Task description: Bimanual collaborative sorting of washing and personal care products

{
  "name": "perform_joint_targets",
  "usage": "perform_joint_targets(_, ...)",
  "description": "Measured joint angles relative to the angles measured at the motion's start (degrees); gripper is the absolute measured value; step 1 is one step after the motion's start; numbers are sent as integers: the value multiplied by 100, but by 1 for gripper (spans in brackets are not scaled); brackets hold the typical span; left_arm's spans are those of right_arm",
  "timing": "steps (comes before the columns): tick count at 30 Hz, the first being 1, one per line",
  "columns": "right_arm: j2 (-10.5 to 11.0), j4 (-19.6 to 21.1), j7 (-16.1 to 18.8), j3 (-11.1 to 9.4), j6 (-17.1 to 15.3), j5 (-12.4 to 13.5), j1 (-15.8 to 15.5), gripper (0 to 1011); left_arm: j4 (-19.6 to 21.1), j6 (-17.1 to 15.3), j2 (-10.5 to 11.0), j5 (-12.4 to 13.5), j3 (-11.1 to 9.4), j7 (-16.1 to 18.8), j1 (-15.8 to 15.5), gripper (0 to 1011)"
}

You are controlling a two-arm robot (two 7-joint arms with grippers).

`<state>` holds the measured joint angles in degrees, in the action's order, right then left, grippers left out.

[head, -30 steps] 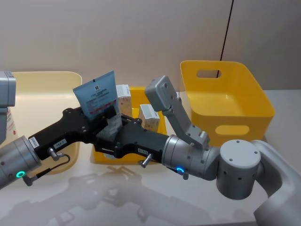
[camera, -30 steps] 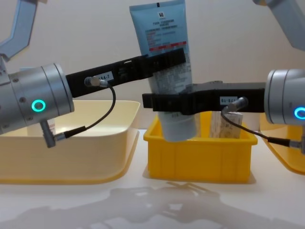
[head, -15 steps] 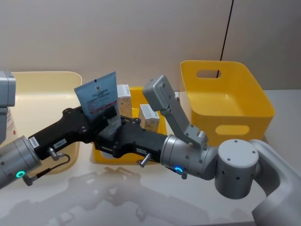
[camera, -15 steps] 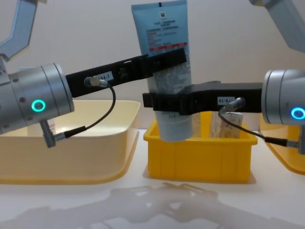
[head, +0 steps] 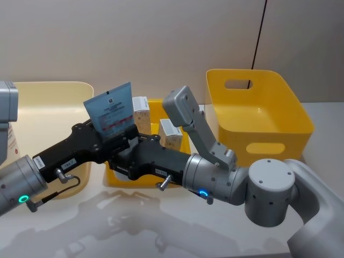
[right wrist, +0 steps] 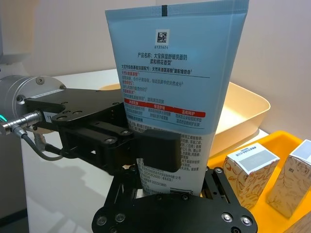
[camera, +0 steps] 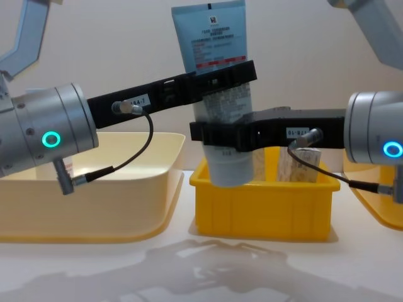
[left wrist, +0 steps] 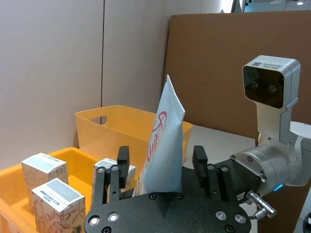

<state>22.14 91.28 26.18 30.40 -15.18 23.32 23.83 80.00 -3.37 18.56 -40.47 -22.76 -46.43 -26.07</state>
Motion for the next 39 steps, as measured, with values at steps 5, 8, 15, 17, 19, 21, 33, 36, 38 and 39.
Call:
perform_joint_targets(5,9,4,-22,-1,6,1,-4,501,0,0,2,0,1,0,0,918)
perform_joint_targets(8,25,26,-52,-22,10,3,-30,489,0,0,2,0,2,2,0,996)
perform_joint_targets(15,120,197,-291,-212,21,9,-214,465,0,0,2,1,2,4,0,1003)
perform_joint_targets(17,154,261,-385,-291,25,9,-287,465,0,0,2,1,2,4,0,1003)
perform_joint_targets(19,177,304,-449,-346,30,9,-336,465,0,0,2,1,2,4,0,1003)
perform_joint_targets(21,218,386,-544,-449,40,9,-426,465,0,0,2,1,2,4,0,1003)
perform_joint_targets(33,402,745,-1159,-1031,198,-117,-842,465,-1,-1,2,1,1,4,0,1003)
perform_joint_targets(36,423,786,-1280,-1141,250,-162,-897,465,-1,-1,2,1,1,4,0,1003)
perform_joint_targets(38,441,817,-1395,-1249,314,-204,-945,465,-1,-1,2,1,1,4,0,1003)
perform_joint_targets(39,448,828,-1471,-1323,364,-237,-974,465,0,-1,2,1,1,4,0,1003)
